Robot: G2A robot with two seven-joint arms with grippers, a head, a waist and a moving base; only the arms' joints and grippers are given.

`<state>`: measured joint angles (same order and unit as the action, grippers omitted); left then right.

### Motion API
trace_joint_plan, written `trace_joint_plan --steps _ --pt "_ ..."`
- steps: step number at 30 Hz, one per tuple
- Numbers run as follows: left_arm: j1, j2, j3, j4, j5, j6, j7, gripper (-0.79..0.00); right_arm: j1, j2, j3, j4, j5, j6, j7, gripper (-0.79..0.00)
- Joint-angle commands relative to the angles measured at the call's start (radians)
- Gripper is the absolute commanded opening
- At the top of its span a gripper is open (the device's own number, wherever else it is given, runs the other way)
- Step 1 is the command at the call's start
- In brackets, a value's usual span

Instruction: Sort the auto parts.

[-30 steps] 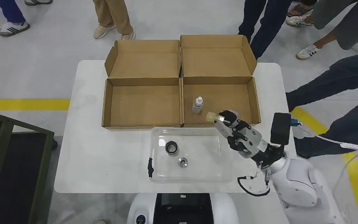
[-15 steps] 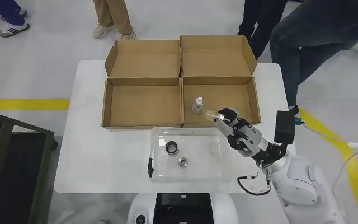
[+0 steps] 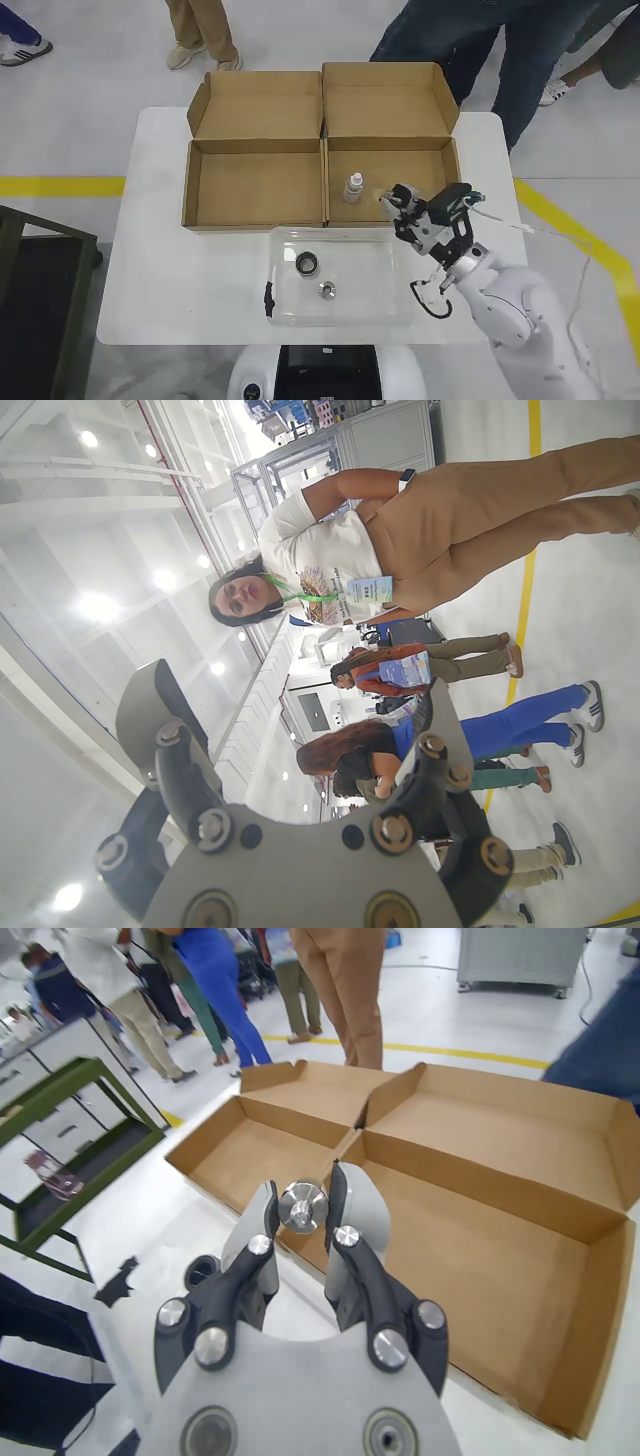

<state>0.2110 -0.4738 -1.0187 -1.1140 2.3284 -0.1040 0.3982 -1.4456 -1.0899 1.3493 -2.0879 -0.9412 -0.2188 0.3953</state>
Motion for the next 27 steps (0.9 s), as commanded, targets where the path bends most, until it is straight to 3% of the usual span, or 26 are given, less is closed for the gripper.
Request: trace_joint_plan --steps 1,10,27 --pt "0.000 0.000 0.000 0.000 0.000 0.000 0.000 0.000 0.015 -0.001 -0.009 0.010 -0.032 0.042 0.052 -0.785" --pt "0.000 0.000 0.000 0.000 0.000 0.000 0.000 0.000 0.154 -0.014 -0.085 0.127 -0.029 0.108 0.238 -0.785" --pt "0.000 0.000 0.000 0.000 0.000 0.000 0.000 0.000 0.390 -0.051 -0.241 0.316 -0.090 0.215 0.436 -0.785"
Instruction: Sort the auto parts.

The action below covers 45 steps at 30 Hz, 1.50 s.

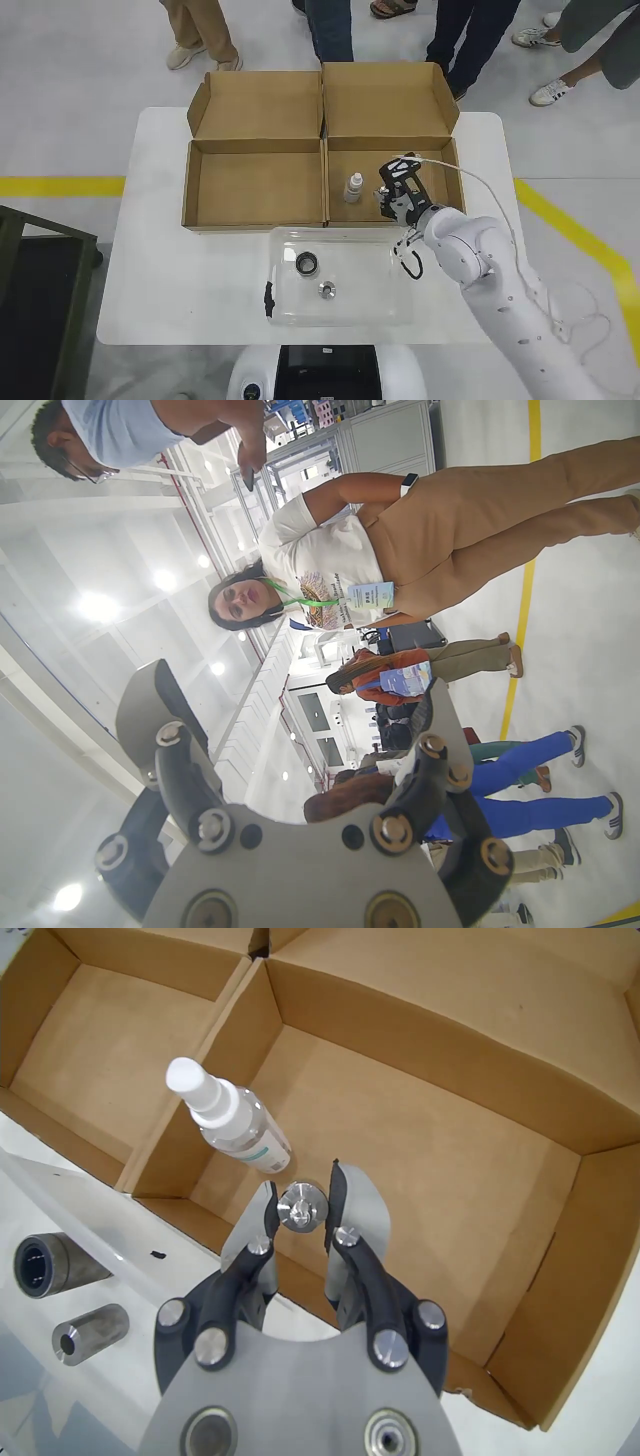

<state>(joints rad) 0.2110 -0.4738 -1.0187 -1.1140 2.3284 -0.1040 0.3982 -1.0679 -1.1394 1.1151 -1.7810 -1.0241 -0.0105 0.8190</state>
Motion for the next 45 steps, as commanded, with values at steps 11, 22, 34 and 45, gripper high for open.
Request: trace_joint_plan --steps 11,22,34,45 --pt "0.000 0.000 0.000 0.000 0.000 0.000 0.000 0.000 0.105 -0.026 -0.076 0.124 -0.033 0.038 0.078 -0.785" --pt "0.000 0.000 0.000 0.000 0.000 0.000 0.000 0.000 0.155 -0.046 -0.123 0.201 -0.053 0.036 0.102 -0.591" --pt "0.000 0.000 0.000 0.000 0.000 0.000 0.000 0.000 0.100 -0.036 -0.067 0.082 -0.108 0.012 0.118 -0.231" --pt "0.000 0.000 0.000 0.000 0.000 0.000 0.000 0.000 -0.128 0.002 0.087 -0.244 -0.088 -0.125 0.070 -0.132"
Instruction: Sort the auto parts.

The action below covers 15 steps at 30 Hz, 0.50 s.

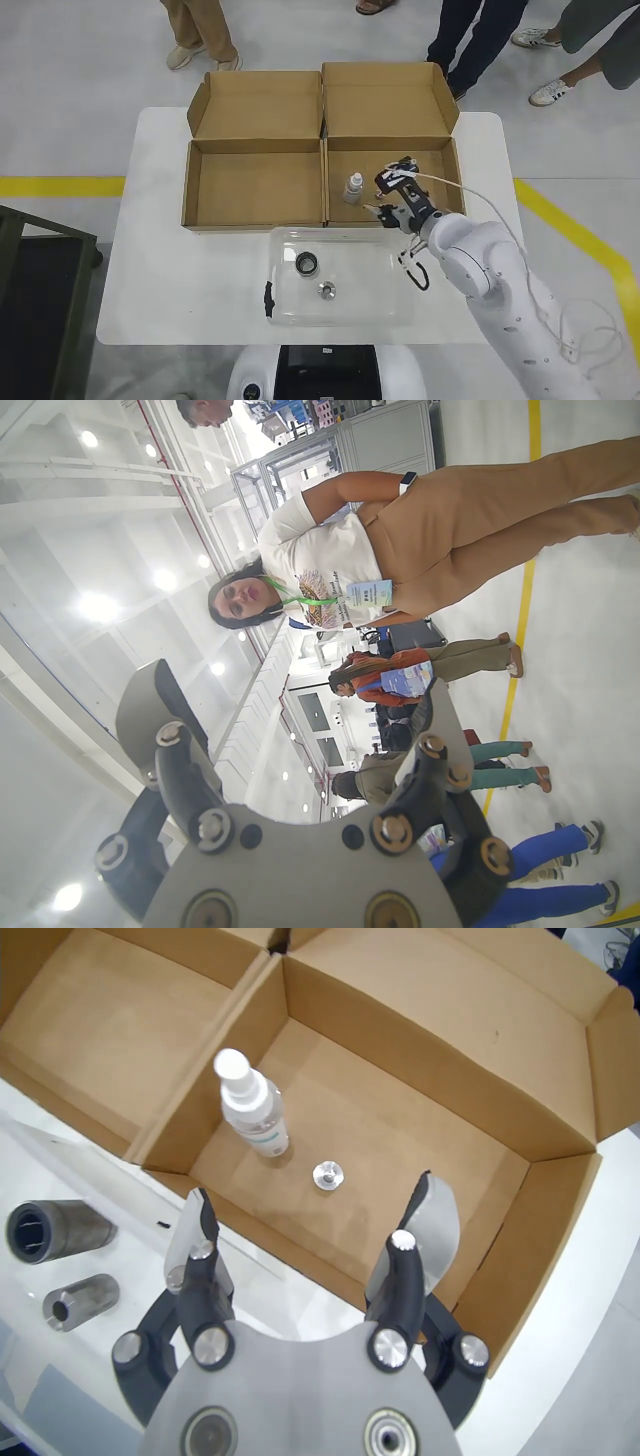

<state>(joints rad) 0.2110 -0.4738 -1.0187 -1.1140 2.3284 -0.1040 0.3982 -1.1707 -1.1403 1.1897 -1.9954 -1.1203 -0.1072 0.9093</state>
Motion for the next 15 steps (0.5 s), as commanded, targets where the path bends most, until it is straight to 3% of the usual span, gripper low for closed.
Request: trace_joint_plan --steps 1,8,12,15 --pt "0.000 0.000 0.000 0.000 0.000 0.000 0.000 0.000 -0.048 0.006 0.024 -0.053 0.017 -0.055 -0.040 -0.126" --pt "0.000 0.000 0.000 0.000 0.000 0.000 0.000 0.000 -0.184 0.024 0.072 -0.160 0.017 -0.259 -0.227 -0.086" --pt "0.000 0.000 0.000 0.000 0.000 0.000 0.000 0.000 -0.225 0.031 0.059 -0.169 -0.022 -0.363 -0.280 -0.160" --pt "0.000 0.000 0.000 0.000 0.000 0.000 0.000 0.000 -0.228 0.033 0.030 -0.169 -0.062 -0.415 -0.301 -0.092"
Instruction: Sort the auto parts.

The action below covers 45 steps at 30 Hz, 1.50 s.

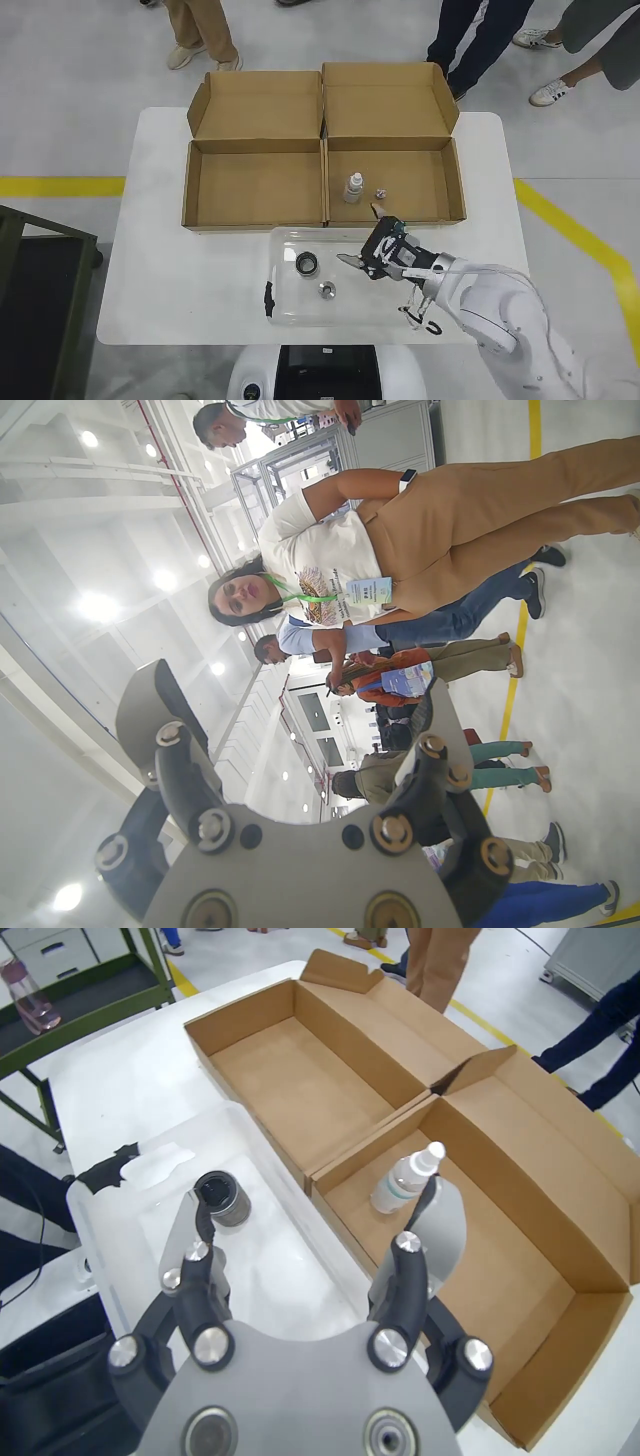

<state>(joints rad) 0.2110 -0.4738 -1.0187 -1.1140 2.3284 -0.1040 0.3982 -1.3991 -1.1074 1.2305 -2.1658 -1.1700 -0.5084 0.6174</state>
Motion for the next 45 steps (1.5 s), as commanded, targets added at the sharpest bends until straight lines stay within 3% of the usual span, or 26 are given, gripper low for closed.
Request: trace_joint_plan --steps 1,7,11,17,45 --pt "0.000 0.000 0.000 0.000 0.000 0.000 0.000 0.000 0.002 0.000 -0.021 0.006 -0.022 -0.025 -0.016 -0.083" --pt "0.000 0.000 0.000 0.000 0.000 0.000 0.000 0.000 0.037 -0.004 -0.114 0.042 -0.106 -0.076 -0.027 -0.065" --pt "0.000 0.000 0.000 0.000 0.000 0.000 0.000 0.000 0.072 -0.012 -0.178 0.077 -0.158 -0.071 -0.018 -0.089" --pt "0.000 0.000 0.000 0.000 0.000 0.000 0.000 0.000 0.123 -0.027 -0.267 0.127 -0.199 -0.055 -0.010 -0.058" --pt "0.000 0.000 0.000 0.000 0.000 0.000 0.000 0.000 0.318 -0.091 -0.431 0.361 -0.121 -0.001 0.071 -0.231"
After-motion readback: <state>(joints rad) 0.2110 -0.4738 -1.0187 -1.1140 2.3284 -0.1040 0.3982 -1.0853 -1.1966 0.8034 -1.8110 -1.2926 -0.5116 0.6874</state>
